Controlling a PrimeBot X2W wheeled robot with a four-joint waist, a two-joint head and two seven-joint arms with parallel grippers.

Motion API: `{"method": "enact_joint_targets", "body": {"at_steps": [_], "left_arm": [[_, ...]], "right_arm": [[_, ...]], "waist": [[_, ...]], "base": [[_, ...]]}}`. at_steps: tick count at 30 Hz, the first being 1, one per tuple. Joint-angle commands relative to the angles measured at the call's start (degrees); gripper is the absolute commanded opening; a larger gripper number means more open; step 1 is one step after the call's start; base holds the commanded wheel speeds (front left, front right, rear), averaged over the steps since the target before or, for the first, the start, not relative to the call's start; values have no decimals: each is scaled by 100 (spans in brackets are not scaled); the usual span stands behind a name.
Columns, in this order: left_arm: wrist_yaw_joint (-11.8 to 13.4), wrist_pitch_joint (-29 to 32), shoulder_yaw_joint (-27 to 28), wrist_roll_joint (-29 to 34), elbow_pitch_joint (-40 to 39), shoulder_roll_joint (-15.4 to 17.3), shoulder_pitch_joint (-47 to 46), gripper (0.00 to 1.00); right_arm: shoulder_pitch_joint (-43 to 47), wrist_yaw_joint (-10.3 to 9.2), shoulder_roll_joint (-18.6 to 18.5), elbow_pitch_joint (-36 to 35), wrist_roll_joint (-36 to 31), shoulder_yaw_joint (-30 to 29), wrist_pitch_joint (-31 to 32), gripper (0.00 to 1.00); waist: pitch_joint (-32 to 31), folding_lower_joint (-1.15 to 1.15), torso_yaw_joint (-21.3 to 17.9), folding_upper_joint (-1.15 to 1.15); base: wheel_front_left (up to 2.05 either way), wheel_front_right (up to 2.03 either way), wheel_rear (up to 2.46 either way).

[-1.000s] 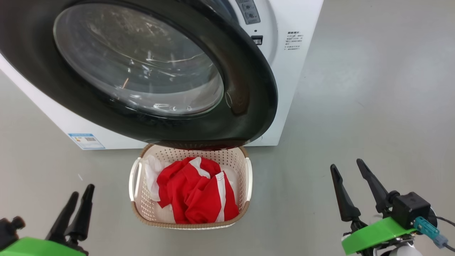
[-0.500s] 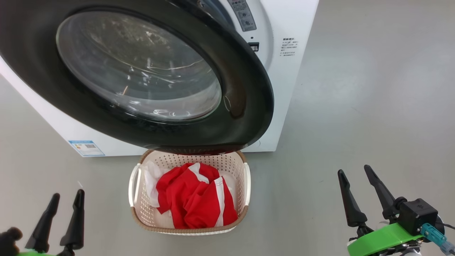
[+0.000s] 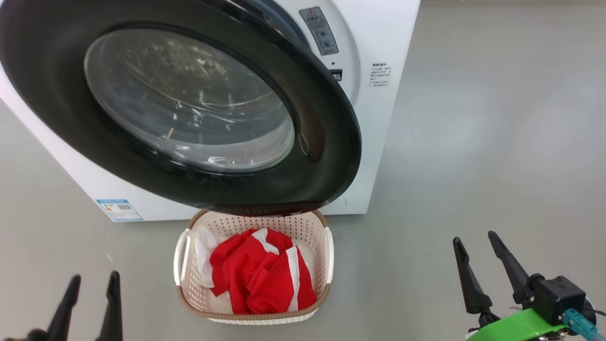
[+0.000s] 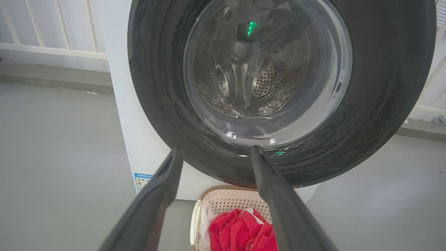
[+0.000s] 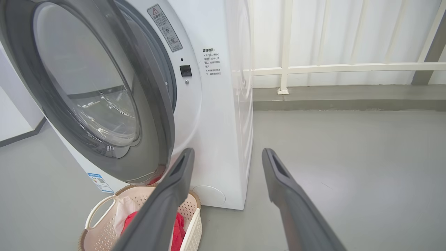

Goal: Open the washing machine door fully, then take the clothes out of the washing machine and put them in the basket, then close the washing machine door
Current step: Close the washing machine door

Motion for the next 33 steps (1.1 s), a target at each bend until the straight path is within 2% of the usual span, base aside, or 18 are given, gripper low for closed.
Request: {"method": "enact_joint_targets", "body": {"at_steps": [1, 11, 29, 30, 32, 33], "left_arm": [[-31, -69, 223, 177, -162, 43, 11, 100], [-31, -69, 240, 524, -143, -173, 339, 100], [-31, -69, 225, 687, -174, -194, 382, 100], [-31, -69, 214, 694, -180, -200, 383, 100], [-31, -69, 185, 709, -187, -213, 385, 100], [-31, -69, 168, 718, -192, -217, 388, 100]], "right_arm": [[6, 35, -80, -149, -49, 89, -37, 100], [246, 35, -113, -187, -47, 53, -37, 100], [275, 35, -86, -324, -45, 0, -37, 100], [268, 35, -83, -332, -35, 10, -37, 85], [252, 35, -80, -357, -7, 35, -37, 3], [245, 35, -79, -373, 4, 53, -37, 0]], "waist": [[-92, 0, 9, 0], [-303, 0, 62, 0], [-318, 0, 162, 0], [-327, 0, 178, 0], [-354, 0, 224, 0], [-362, 0, 249, 0]], "base": [[0, 0, 0], [0, 0, 0], [0, 0, 0], [0, 0, 0], [0, 0, 0], [0, 0, 0]]}}
